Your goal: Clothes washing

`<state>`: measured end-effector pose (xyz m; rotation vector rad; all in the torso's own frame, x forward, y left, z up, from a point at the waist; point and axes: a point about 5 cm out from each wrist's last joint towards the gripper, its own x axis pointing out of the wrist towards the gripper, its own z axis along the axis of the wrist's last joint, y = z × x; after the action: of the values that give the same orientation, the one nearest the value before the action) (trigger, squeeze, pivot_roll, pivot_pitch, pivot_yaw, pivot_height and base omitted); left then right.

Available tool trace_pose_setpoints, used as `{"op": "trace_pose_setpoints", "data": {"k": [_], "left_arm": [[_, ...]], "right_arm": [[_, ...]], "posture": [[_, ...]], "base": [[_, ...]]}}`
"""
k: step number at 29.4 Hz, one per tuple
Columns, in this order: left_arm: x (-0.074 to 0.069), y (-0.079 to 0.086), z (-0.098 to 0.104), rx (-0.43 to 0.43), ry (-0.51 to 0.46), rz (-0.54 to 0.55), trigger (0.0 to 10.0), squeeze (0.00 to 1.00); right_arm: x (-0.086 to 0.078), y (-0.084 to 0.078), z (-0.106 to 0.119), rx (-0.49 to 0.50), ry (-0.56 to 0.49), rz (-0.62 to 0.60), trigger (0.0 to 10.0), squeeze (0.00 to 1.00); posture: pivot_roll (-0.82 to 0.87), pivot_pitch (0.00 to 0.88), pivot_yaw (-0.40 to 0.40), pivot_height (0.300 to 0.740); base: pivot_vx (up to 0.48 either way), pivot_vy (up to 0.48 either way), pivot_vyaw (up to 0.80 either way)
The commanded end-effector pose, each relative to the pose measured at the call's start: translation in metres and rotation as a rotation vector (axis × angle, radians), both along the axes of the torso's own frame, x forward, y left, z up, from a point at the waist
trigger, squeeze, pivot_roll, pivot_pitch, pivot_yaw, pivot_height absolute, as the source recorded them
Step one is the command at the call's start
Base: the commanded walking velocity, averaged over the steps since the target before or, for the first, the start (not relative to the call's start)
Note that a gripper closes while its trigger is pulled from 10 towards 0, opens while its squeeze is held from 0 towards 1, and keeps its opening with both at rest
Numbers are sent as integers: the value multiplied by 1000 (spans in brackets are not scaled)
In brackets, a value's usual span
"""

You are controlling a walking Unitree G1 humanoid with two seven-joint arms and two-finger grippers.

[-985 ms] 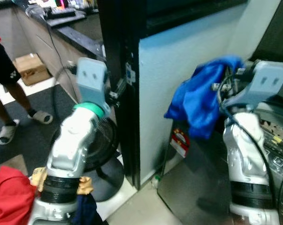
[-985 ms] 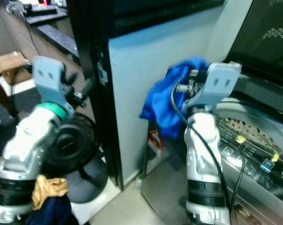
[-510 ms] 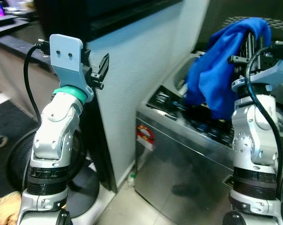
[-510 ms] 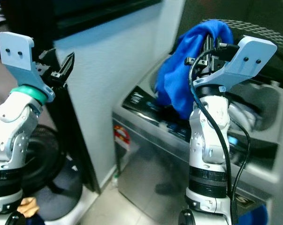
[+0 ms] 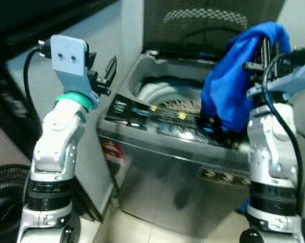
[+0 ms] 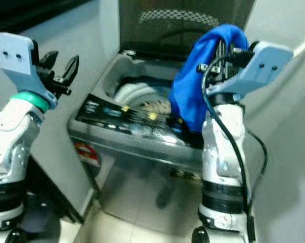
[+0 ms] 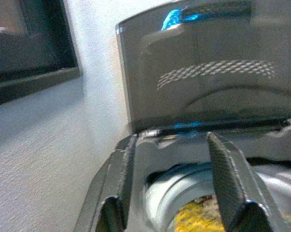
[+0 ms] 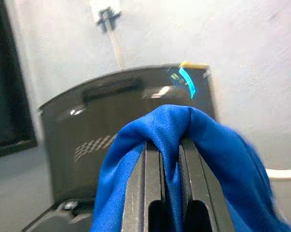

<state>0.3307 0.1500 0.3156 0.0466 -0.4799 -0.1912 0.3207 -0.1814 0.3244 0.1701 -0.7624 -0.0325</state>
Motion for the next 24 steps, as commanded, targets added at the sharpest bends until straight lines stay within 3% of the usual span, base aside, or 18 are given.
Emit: {"op": "trace_pose_setpoints", "data": {"k": [1, 24], "left_arm": [[0, 5, 0, -5, 4, 17, 10000, 0], [1, 9, -1, -25, 21, 31, 10000, 0]], "right_arm": [[-2, 4, 4, 2, -27, 15, 10000, 0], [3, -5, 2, 33, -1, -38, 10000, 0]], "posture": [[66, 11, 84, 740], [69, 5, 80, 740]], "base": [[0, 0, -800], [0, 0, -751]]}}
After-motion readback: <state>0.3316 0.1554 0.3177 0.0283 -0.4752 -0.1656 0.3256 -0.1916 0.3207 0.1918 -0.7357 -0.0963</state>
